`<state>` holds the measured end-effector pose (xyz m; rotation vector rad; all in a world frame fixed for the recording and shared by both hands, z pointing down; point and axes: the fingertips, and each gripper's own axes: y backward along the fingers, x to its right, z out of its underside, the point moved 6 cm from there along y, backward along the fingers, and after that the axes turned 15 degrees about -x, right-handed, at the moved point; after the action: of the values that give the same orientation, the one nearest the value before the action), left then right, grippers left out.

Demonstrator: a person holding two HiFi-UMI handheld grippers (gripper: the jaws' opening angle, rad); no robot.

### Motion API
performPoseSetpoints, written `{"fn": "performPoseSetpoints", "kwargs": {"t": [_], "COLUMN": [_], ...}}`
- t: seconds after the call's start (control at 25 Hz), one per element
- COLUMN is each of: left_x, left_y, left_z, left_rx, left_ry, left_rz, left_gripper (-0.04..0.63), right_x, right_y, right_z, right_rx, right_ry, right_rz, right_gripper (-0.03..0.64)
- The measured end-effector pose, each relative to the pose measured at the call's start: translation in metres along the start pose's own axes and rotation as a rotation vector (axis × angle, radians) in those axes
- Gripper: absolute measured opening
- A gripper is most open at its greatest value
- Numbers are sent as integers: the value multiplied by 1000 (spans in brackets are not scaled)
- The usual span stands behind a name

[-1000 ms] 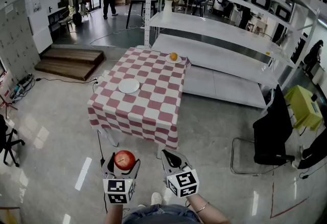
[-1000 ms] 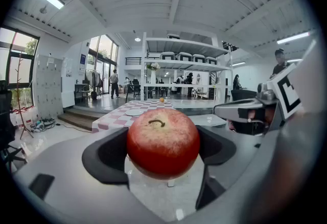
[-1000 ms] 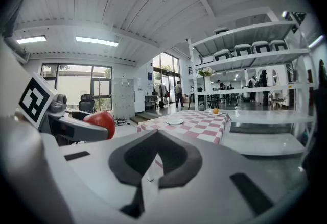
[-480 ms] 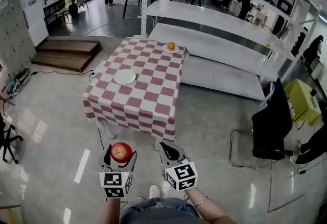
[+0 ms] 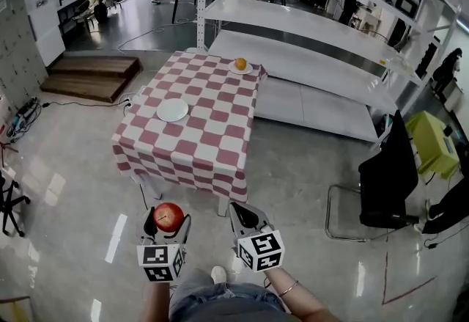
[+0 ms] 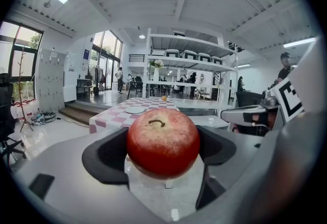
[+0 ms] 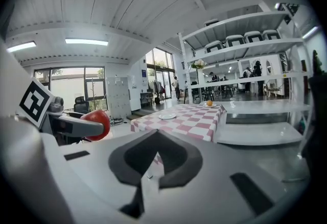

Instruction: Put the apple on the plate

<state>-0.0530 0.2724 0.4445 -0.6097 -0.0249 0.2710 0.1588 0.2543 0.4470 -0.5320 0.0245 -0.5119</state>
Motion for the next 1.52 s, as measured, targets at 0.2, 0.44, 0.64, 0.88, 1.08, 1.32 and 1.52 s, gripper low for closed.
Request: {"fn": "performPoseSetpoints", "kwargs": {"t": [0.2, 0.44, 0.64, 0.88, 1.08, 1.32, 1.52], "left_x": [2, 3, -8, -27, -47, -75, -100], "left_y": [-5, -15, -30, -56, -84, -125, -156], "left_z": [-7, -17, -25, -38, -54, -79, -103], "left_rx": [-8, -5, -4, -27, -39, -50, -59], "left_ry": [-8, -17, 4, 25, 29, 23, 23], "left_rz": [-3, 3, 10, 21, 19, 20, 23], "left_gripper": [417, 417, 417, 417, 417, 417, 417], "right_x": [6, 12, 18, 26, 37, 47, 52], "right_y": [-1, -9, -24, -52, -85, -133, -169], "right_z": [-3, -7, -12, -24, -37, -64, -85], "right_rx": [0, -7, -16, -37, -53, -56, -70], "right_ry": [-9, -9, -18, -30, -39, -37, -38], "right_rz": [-6, -6, -4, -7, -6, -8, -10], "right_gripper": [11, 11, 11, 11, 11, 11, 11]}}
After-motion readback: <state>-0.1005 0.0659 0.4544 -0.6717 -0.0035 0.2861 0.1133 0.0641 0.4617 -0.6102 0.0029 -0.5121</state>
